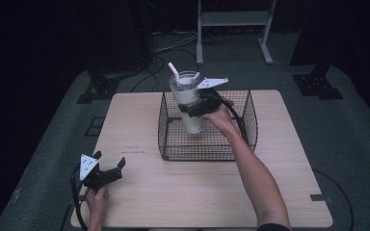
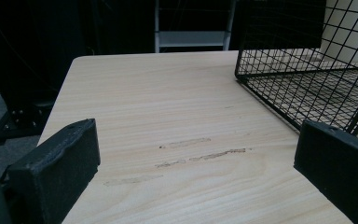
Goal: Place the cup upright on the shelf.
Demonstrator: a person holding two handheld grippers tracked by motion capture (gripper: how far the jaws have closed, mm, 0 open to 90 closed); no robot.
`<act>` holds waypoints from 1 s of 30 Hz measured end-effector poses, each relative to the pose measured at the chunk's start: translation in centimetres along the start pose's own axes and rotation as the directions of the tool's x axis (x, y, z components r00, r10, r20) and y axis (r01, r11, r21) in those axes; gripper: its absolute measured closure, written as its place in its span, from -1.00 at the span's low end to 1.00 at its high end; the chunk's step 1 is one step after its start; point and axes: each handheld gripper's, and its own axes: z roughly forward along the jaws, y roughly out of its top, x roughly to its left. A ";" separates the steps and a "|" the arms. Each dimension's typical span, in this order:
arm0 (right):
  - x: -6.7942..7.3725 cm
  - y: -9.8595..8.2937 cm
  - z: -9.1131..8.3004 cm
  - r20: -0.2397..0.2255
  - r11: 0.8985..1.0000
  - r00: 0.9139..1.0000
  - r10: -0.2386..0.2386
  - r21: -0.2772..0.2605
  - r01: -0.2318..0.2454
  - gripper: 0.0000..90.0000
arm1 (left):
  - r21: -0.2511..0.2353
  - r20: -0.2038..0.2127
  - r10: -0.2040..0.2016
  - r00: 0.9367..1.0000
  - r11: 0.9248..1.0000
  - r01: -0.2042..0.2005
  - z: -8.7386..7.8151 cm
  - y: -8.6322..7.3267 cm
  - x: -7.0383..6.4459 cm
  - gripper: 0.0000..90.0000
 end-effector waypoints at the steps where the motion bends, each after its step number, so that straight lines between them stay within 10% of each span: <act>1: 0.0 0.0 0.0 0.000 1.000 1.000 0.000 0.000 0.000 -0.88 | 0.000 0.000 0.000 1.000 1.000 0.000 0.0 0.0 0.0 -1.00; 30: 0.7 -3.1 3.3 -0.041 0.992 0.998 -0.044 0.117 0.048 -0.88 | -0.003 0.003 -0.001 1.000 1.000 0.001 0.0 0.0 0.0 -1.00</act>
